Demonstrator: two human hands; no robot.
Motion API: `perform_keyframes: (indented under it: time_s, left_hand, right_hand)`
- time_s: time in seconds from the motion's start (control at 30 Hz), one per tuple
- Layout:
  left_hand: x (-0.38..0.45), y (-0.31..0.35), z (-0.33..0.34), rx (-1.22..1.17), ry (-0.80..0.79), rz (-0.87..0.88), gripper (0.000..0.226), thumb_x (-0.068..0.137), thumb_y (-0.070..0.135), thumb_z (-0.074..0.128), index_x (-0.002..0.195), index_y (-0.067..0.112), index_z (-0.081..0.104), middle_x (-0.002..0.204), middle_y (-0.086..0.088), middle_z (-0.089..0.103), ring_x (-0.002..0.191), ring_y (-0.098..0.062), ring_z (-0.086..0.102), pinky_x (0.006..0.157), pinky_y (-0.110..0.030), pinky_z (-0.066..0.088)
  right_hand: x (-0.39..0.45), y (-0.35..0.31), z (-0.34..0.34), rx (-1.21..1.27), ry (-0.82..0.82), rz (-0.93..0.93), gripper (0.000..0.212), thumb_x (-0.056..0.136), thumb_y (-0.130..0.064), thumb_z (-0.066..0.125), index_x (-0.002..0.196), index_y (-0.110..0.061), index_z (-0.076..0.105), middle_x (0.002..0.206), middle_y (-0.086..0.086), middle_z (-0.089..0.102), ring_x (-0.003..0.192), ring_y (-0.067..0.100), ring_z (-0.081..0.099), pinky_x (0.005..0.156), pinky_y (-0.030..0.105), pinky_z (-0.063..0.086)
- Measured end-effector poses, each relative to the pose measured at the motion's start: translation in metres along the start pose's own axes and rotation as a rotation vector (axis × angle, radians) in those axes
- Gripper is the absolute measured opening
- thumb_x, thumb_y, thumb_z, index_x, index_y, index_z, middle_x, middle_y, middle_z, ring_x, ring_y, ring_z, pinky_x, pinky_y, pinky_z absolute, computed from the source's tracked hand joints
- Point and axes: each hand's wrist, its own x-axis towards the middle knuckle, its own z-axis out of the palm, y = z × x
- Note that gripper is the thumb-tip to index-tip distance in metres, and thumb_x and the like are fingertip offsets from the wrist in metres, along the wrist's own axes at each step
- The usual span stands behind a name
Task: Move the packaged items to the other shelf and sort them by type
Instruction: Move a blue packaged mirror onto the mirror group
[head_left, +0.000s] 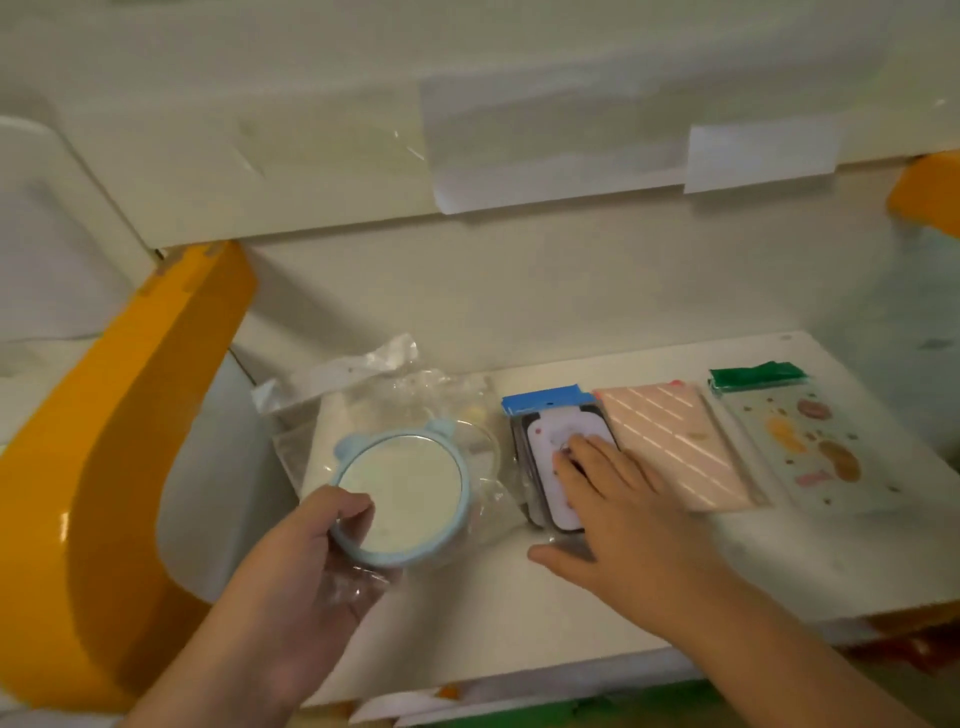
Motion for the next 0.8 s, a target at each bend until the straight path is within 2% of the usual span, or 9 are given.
perform_keyframes:
  time_s: [0.07, 0.13, 0.27, 0.33, 0.4, 0.43, 0.6, 0.7, 0.8]
  left_hand:
    - [0.007, -0.002, 0.000, 0.054, -0.010, 0.010, 0.013, 0.095, 0.010, 0.055, 0.100, 0.007, 0.066, 0.084, -0.005, 0.065, 0.079, -0.019, 0.061, 0.070, -0.036, 0.052]
    - [0.015, -0.004, 0.001, 0.095, -0.017, 0.032, 0.015, 0.098, 0.010, 0.052, 0.104, 0.009, 0.065, 0.089, -0.004, 0.067, 0.079, -0.018, 0.064, 0.060, -0.032, 0.054]
    - [0.033, -0.001, 0.011, 0.208, -0.015, 0.148, 0.008, 0.096, 0.007, 0.056, 0.102, 0.010, 0.062, 0.073, -0.002, 0.057, 0.056, -0.012, 0.060, 0.048, -0.027, 0.052]
    - [0.042, 0.002, 0.018, 0.276, -0.003, 0.223, 0.014, 0.095, 0.007, 0.059, 0.109, 0.011, 0.063, 0.070, 0.000, 0.065, 0.057, -0.013, 0.064, 0.061, -0.035, 0.058]
    - [0.050, 0.006, 0.026, 0.346, 0.025, 0.271, 0.021, 0.094, 0.009, 0.062, 0.113, 0.016, 0.065, 0.083, -0.003, 0.072, 0.070, -0.017, 0.067, 0.078, -0.043, 0.057]
    - [0.053, 0.008, 0.030, 0.392, 0.037, 0.286, 0.023, 0.093, 0.010, 0.063, 0.114, 0.019, 0.065, 0.090, -0.006, 0.073, 0.074, -0.019, 0.067, 0.078, -0.042, 0.055]
    - [0.065, 0.004, 0.036, 0.575, 0.099, 0.348, 0.032, 0.094, 0.011, 0.063, 0.124, 0.018, 0.056, 0.093, -0.003, 0.070, 0.059, -0.011, 0.067, 0.052, -0.022, 0.050]
    - [0.073, -0.003, 0.033, 0.789, 0.220, 0.463, 0.061, 0.090, 0.017, 0.068, 0.145, 0.020, 0.042, 0.119, 0.000, 0.065, 0.087, -0.015, 0.067, 0.064, -0.025, 0.050]
    - [0.073, -0.007, 0.030, 0.994, 0.300, 0.581, 0.070, 0.082, 0.019, 0.072, 0.145, 0.024, 0.041, 0.134, 0.001, 0.053, 0.108, -0.023, 0.061, 0.087, -0.042, 0.056]
  right_hand:
    - [0.002, 0.006, 0.000, 0.037, 0.002, -0.023, 0.104, 0.079, -0.087, 0.026, 0.157, -0.022, 0.001, 0.165, -0.007, -0.003, 0.151, 0.013, -0.007, 0.116, 0.031, -0.007]
    - [0.000, 0.011, -0.004, 0.058, -0.005, -0.042, 0.106, 0.078, -0.087, 0.029, 0.157, -0.025, -0.004, 0.164, -0.010, -0.007, 0.150, 0.010, -0.007, 0.117, 0.030, -0.007]
    - [-0.011, 0.020, -0.020, 0.167, 0.038, -0.057, 0.095, 0.078, -0.081, 0.045, 0.154, -0.034, 0.011, 0.156, -0.020, 0.015, 0.141, 0.004, 0.017, 0.115, 0.023, 0.013]
    - [-0.013, 0.024, -0.026, 0.258, 0.090, -0.069, 0.082, 0.078, -0.077, 0.051, 0.146, -0.039, 0.026, 0.144, -0.024, 0.029, 0.129, 0.000, 0.027, 0.105, 0.016, 0.023]
    - [-0.011, 0.028, -0.029, 0.340, 0.131, -0.072, 0.067, 0.077, -0.073, 0.055, 0.132, -0.039, 0.041, 0.131, -0.024, 0.039, 0.119, -0.001, 0.035, 0.097, 0.015, 0.031]
    - [-0.009, 0.029, -0.030, 0.368, 0.157, -0.069, 0.062, 0.077, -0.070, 0.057, 0.128, -0.037, 0.045, 0.126, -0.023, 0.041, 0.117, 0.001, 0.038, 0.095, 0.017, 0.035]
    - [-0.006, 0.029, -0.031, 0.403, 0.218, -0.054, 0.058, 0.081, -0.056, 0.066, 0.130, -0.034, 0.046, 0.121, -0.025, 0.040, 0.115, 0.001, 0.041, 0.097, 0.020, 0.039]
    - [-0.007, 0.029, -0.034, 0.398, 0.216, -0.089, 0.059, 0.081, -0.057, 0.063, 0.132, -0.034, 0.044, 0.124, -0.025, 0.039, 0.118, 0.000, 0.039, 0.098, 0.020, 0.039]
    - [-0.006, 0.032, -0.037, 0.366, 0.201, -0.113, 0.061, 0.079, -0.061, 0.058, 0.132, -0.034, 0.044, 0.123, -0.026, 0.038, 0.116, -0.001, 0.038, 0.097, 0.017, 0.036]
